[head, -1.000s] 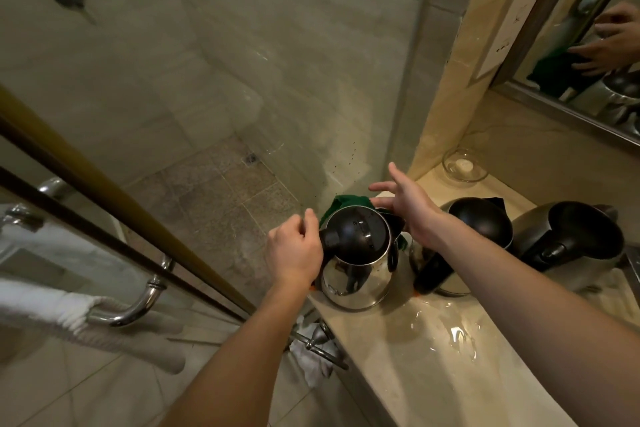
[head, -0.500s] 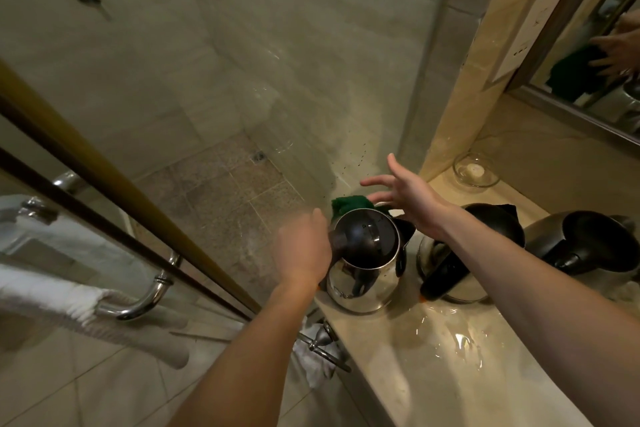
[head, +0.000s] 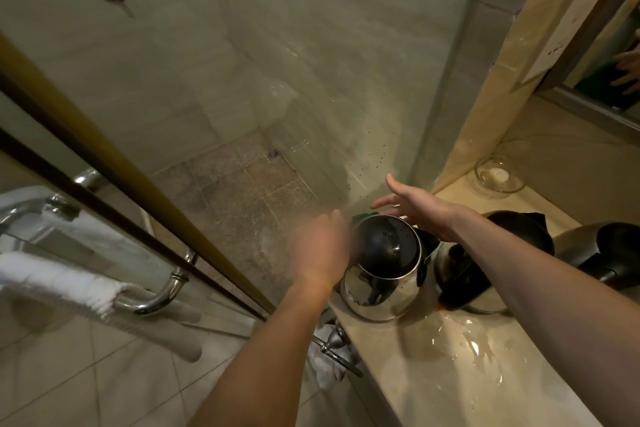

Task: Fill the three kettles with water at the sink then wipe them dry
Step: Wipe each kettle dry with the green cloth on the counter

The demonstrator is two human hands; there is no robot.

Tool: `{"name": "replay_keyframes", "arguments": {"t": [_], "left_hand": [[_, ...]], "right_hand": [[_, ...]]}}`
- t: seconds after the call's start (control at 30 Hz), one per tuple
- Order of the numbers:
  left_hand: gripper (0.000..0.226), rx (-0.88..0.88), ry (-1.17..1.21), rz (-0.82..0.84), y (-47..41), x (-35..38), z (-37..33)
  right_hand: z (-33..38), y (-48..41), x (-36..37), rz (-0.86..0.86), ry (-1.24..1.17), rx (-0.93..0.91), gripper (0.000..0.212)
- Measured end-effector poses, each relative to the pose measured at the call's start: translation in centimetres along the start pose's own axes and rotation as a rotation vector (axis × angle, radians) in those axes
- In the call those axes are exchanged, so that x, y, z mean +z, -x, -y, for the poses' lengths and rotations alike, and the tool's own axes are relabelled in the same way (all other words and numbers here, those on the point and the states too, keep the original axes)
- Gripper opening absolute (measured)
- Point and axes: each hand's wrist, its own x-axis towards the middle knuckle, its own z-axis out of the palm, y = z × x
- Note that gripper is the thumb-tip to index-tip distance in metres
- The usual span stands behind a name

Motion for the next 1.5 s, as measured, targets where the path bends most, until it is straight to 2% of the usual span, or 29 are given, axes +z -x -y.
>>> {"name": "replay_keyframes", "arguments": {"t": [0.17, 0.43, 0.53, 0.6, 0.67, 0.8, 0.93, 1.13, 1.2, 1.33, 1.5], "left_hand": [[0.050, -0.006, 0.000, 0.012, 0.0, -0.1, -0.1], [0.048, 0.019, -0.018, -0.017, -0.2, 0.1, 0.2], [0.049, 0.013, -0.027, -0.019, -0.2, 0.1, 0.2], [0.050, 0.015, -0.022, -0.024, -0.3, 0.2, 0.3], [0.051, 0.012, -0.022, -0.020, -0.4, 0.2, 0.4], [0.052, 0.009, -0.014, -0.008, -0.5, 0.3, 0.4], [0.053, 0.018, -0.030, 0.014, -0.6, 0.2, 0.3], [0.058, 0.006, -0.015, 0.077, -0.6, -0.2, 0.2], [0.059, 0.011, -0.040, 0.076, -0.7, -0.3, 0.0], [0.062, 0.021, -0.071, 0.057, -0.7, -0.3, -0.3], [0.064, 0.029, -0.059, 0.064, -0.7, -0.3, -0.4]], "right_hand": [[0.8, 0.2, 0.1, 0.019, 0.052, -0.020, 0.090], [3.6, 0.9, 2.0, 0.083, 0.079, -0.183, 0.077], [4.1, 0.4, 2.8, 0.147, 0.078, -0.131, 0.079], [4.7, 0.0, 2.9, 0.164, 0.164, -0.101, 0.081], [4.9, -0.3, 3.0, 0.159, 0.246, -0.092, 0.080], [4.6, 0.3, 3.2, 0.122, 0.250, -0.038, 0.076], [4.4, 2.6, 3.3, 0.064, 0.243, -0.085, 0.069], [3.9, 6.9, 3.9, -0.086, 0.232, -0.309, 0.072], [3.4, 8.5, 4.5, -0.158, 0.313, -0.366, 0.074], [1.5, 11.7, 7.1, -0.350, 0.633, -0.445, 0.057], [-1.9, 13.4, 11.0, -0.452, 0.745, -0.379, 0.069]]}}
